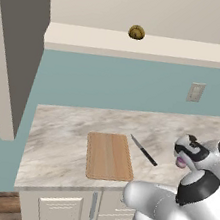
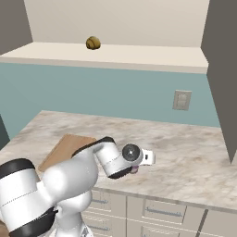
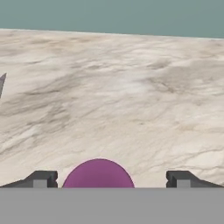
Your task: Pick the bread, place it on the cutting board, pick the jam, place it on the counter, and close the cabinet.
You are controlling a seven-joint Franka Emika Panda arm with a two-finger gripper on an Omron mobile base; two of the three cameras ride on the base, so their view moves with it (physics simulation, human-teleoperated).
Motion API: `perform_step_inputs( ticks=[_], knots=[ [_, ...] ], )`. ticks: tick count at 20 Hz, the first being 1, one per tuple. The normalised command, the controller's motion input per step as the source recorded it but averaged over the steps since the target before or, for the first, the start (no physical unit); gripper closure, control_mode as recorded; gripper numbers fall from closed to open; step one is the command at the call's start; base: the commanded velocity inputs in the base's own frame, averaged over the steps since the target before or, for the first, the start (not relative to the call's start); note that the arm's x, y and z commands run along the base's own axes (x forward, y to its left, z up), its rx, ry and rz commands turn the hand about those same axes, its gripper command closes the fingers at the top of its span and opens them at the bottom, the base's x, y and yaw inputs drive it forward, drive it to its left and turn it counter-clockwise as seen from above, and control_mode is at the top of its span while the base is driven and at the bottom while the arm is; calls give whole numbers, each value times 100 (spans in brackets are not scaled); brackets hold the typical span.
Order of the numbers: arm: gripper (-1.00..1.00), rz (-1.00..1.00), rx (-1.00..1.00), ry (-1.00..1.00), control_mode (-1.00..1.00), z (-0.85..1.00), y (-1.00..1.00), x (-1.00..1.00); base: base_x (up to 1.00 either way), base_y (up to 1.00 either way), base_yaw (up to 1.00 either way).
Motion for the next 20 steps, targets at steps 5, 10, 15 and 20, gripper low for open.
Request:
perform_step_inputs(
  ticks=[5, 10, 15, 20],
  knots=[
    [-100, 0, 0, 0, -100, 46, 0, 0, 0, 0, 0],
    [-100, 0, 1, 0, -100, 49, 4, 0, 0, 0, 0],
    [-100, 0, 0, 0, -100, 43, 15, -1, 0, 0, 0],
    [-100, 0, 4, 0, -100, 43, 23, -3, 0, 0, 0]
  ],
)
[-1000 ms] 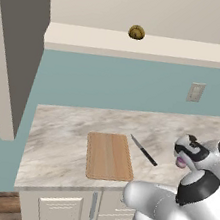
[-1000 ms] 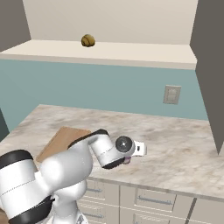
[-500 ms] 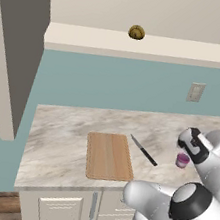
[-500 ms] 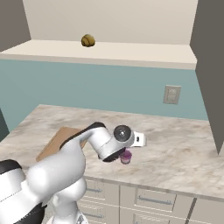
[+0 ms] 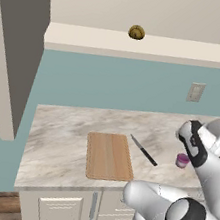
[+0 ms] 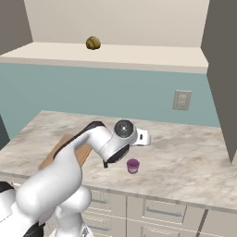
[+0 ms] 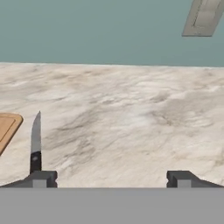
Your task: Pick the bread, place it on the cutting board, pick the jam, place it on the counter, and close the cabinet.
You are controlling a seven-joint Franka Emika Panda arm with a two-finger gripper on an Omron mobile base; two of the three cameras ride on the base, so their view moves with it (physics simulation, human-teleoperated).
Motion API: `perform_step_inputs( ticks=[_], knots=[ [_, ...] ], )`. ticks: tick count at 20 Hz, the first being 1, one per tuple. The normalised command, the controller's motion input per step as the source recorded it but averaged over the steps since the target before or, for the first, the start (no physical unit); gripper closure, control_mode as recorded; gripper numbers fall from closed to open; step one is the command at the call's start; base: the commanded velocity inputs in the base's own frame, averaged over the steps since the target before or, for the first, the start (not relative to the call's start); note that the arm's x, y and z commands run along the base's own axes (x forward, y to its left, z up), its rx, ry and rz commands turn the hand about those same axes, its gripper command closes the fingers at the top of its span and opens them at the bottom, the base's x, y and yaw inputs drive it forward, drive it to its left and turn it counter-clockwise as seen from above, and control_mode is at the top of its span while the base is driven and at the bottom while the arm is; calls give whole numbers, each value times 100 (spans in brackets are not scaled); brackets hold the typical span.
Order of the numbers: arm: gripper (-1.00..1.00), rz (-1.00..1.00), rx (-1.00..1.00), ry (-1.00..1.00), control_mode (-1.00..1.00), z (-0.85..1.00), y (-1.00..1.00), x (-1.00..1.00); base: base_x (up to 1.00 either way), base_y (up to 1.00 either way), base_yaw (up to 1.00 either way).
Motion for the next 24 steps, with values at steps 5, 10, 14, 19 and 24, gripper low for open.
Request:
perform_step_inputs(
  ticks=[5, 10, 14, 19, 24],
  knots=[
    [-100, 0, 5, 0, -100, 46, 24, -7, 0, 0, 0],
    [-100, 0, 6, 0, -100, 46, 23, -11, 0, 0, 0],
    [-100, 0, 5, 0, -100, 48, 25, -10, 0, 0, 0],
    [-100, 0, 3, 0, -100, 52, 24, -14, 0, 0, 0],
    [-100, 0, 0, -4, -100, 57, 22, -22, 0, 0, 0]
  ],
)
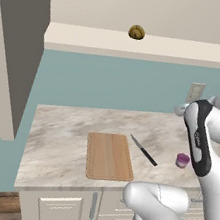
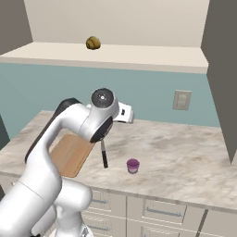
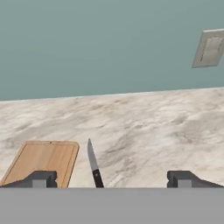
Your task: Pick the bread, place it on the cutting board, pick the jam, place it on the counter, and close the cabinet.
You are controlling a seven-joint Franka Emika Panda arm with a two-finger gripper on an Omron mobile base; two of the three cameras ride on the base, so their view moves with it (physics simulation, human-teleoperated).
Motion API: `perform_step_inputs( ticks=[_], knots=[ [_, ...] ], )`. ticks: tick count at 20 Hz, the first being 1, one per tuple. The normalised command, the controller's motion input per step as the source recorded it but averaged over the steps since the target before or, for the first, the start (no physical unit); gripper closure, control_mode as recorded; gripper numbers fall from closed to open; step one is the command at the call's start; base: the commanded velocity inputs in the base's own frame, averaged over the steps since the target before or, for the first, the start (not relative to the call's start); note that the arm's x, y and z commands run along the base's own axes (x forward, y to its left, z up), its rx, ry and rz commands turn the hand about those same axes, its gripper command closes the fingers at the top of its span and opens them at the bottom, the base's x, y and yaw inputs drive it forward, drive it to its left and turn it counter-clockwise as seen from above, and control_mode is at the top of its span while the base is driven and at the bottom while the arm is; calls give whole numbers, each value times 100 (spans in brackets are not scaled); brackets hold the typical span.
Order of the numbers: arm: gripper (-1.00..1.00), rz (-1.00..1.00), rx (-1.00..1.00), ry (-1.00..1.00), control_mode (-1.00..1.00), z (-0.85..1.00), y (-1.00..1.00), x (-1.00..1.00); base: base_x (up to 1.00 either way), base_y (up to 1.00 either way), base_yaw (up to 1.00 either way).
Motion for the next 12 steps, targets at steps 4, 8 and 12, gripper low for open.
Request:
perform_step_inputs(
  ticks=[4, 8, 12],
  knots=[
    [-100, 0, 0, -5, -100, 67, 24, -23, 0, 0, 0],
    [-100, 0, 0, -4, -100, 63, 28, -25, 0, 0, 0],
    [-100, 0, 0, -1, -100, 59, 22, -21, 0, 0, 0]
  ],
)
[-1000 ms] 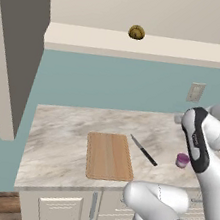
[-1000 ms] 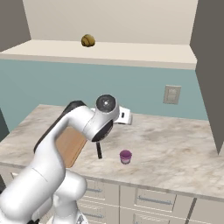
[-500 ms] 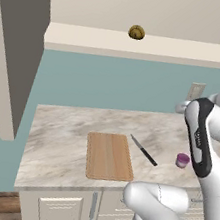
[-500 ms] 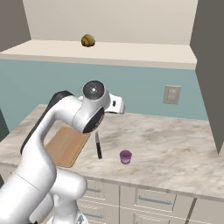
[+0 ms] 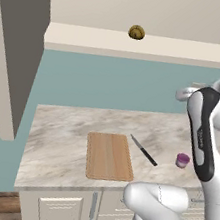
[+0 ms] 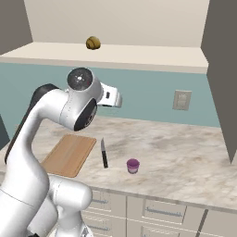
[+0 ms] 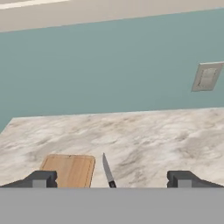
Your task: Pick the bread, place it on the cutting board, pick the jam, place it on the counter, and close the cabinet.
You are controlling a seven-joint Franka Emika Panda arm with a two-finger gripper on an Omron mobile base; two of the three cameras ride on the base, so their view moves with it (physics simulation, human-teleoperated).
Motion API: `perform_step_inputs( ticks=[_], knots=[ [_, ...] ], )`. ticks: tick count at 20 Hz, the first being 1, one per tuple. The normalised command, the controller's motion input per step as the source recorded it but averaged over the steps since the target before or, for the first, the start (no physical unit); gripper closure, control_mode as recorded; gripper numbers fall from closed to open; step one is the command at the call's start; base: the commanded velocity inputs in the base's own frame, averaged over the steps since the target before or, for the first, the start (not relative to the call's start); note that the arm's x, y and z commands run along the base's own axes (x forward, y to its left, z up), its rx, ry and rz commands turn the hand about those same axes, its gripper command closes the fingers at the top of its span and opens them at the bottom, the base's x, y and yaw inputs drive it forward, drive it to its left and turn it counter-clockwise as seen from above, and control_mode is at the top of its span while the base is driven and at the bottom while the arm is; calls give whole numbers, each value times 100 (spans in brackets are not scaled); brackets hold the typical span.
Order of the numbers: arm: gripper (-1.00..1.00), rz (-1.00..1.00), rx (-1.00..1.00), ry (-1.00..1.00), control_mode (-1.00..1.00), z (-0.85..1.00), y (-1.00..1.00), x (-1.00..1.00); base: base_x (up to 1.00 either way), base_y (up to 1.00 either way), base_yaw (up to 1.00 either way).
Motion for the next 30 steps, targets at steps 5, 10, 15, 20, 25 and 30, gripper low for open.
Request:
perform_step_inputs(
  ticks=[5, 10, 15, 20, 25, 30],
  knots=[
    [-100, 0, 0, 0, -100, 64, 17, -22, 0, 0, 0],
    [-100, 0, 0, 0, -100, 65, 18, -17, 0, 0, 0],
    [-100, 0, 0, -3, -100, 59, 30, -10, 0, 0, 0],
    [-100, 0, 0, -8, -100, 44, 33, -4, 0, 0, 0],
    [-100, 0, 0, -7, -100, 15, 18, 5, 0, 0, 0],
    [-100, 0, 0, -8, -100, 0, 8, 29, 0, 0, 0]
  ],
)
